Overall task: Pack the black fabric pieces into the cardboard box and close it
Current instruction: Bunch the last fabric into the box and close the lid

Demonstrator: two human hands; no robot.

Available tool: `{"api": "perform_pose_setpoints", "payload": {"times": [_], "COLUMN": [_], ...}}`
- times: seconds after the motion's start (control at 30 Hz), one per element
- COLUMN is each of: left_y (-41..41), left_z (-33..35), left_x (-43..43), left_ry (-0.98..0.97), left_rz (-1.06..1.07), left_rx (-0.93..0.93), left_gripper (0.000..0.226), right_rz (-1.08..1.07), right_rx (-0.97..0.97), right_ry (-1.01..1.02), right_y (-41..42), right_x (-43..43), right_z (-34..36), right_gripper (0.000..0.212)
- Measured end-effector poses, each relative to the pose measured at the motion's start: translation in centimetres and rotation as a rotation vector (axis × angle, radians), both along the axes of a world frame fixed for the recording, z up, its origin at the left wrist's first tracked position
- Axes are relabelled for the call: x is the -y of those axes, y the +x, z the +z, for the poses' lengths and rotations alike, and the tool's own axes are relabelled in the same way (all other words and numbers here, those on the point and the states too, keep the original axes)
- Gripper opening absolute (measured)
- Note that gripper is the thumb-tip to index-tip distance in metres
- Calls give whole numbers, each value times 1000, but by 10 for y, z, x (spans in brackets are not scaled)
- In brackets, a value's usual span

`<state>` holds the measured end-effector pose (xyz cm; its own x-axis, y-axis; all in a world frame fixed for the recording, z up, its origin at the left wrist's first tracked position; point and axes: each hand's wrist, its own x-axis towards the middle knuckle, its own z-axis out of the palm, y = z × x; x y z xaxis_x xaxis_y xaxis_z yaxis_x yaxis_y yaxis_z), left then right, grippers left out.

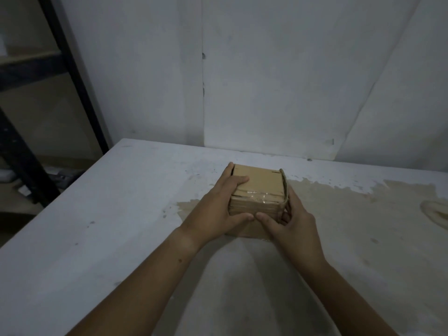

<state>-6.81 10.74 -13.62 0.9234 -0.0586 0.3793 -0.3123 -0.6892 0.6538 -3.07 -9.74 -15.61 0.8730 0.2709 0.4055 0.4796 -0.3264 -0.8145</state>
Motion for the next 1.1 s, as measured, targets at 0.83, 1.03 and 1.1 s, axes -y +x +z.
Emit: {"api": "perform_pose_setpoints", "payload": {"times": [0.83,1.03,1.1], "left_y": [-4,16,11], "left_z": [-24,-27,-24], "left_x": [10,5,9], "left_ry": [-342,-337,-365], "left_rz": [59,68,60], "left_rx": [-111,-113,-144], "left_gripper": [62,61,62], "right_rz": [45,46,43], "right_rx": [-112,-168,-220], "right_ry": [-4,14,-33], "right_y": [24,48,48], "right_x": [-3,-7,-4], "right_z": [-6,-13,-14], "right_gripper": [71,73,83]}}
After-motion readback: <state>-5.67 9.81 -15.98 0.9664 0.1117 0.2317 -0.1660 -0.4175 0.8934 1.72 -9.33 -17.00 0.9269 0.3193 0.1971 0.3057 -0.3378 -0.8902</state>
